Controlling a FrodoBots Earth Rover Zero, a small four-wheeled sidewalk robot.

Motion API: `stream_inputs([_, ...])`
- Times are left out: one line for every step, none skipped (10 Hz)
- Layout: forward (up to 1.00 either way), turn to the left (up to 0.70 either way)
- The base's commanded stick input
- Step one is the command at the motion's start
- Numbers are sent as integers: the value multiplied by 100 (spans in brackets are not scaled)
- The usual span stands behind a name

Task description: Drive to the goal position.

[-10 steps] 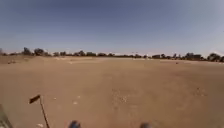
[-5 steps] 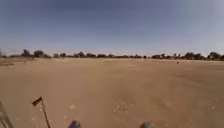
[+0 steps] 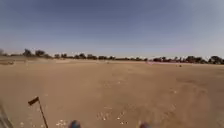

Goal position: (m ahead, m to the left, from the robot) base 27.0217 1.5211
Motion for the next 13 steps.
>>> stream_inputs([70, 0])
stream_inputs([70, 0])
stream_inputs([70, 0])
stream_inputs([70, 0])
stream_inputs([70, 0])
stream_inputs([70, 0])
stream_inputs([70, 0])
stream_inputs([70, 0])
stream_inputs([70, 0])
stream_inputs([70, 0])
stream_inputs([70, 0])
stream_inputs([70, 0])
stream_inputs([70, 0])
